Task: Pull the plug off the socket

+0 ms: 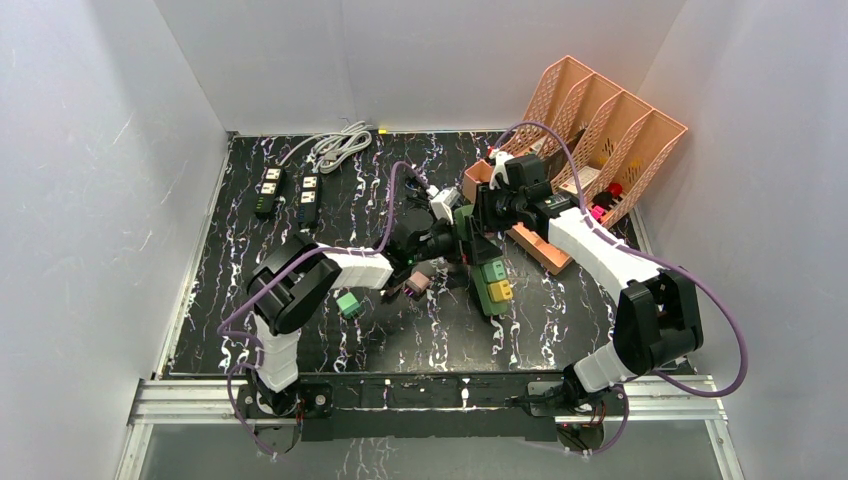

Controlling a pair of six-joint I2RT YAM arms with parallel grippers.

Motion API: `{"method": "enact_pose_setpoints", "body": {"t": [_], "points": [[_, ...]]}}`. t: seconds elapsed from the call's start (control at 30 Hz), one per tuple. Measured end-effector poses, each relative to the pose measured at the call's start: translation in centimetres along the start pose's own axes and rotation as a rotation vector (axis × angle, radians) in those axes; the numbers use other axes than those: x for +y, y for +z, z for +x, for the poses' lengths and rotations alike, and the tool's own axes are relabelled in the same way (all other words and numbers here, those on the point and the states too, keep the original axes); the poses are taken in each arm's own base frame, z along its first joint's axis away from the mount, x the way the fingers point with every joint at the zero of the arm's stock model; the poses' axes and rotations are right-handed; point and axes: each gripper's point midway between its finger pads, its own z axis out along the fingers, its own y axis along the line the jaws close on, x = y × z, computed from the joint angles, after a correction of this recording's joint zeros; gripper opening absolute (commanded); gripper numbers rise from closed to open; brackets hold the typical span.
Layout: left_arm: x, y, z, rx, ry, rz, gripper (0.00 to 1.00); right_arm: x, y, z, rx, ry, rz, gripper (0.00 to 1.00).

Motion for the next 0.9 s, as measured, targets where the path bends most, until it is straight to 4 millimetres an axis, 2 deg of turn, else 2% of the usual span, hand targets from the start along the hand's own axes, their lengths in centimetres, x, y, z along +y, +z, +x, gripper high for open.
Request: {"method": "enact_pose_setpoints", "body": {"t": [0.1, 0.33, 0.57, 0.67, 0.8, 0.9], "points": [[-0.1, 0.4, 0.2, -0.007, -0.017, 0.019, 0.94, 0.4, 0.0, -0.3, -0.011, 0.009, -0.015, 0.00], [-0.3, 0.6, 0.1, -0.014, -0.054, 0.036, 0.66, 0.4, -0.8, -0.5, -0.017, 0.022, -0.041, 0.00], [-0.6, 0.5, 0.0, -0.023, -0.066, 0.051, 0.63, 0.0, -2.1, -1.0, -0.043, 0.028, -0.023, 0.00], [-0.2, 0.4, 0.8, 0.000, -0.086, 0.038, 0.62, -0.7, -3.9, -2.8, -0.153, 0.002, 0.054, 0.00], [0.0, 0.5, 1.3, 0.016, -0.117, 0.037, 0.62, -1.8, -8.2, -5.8, -0.356, -0.027, 0.172, 0.00], [0.2, 0.7, 1.1, 0.022, -0.121, 0.027, 0.62, -1.4, -10.6, -7.3, -0.473, -0.048, 0.178, 0.00]]}}
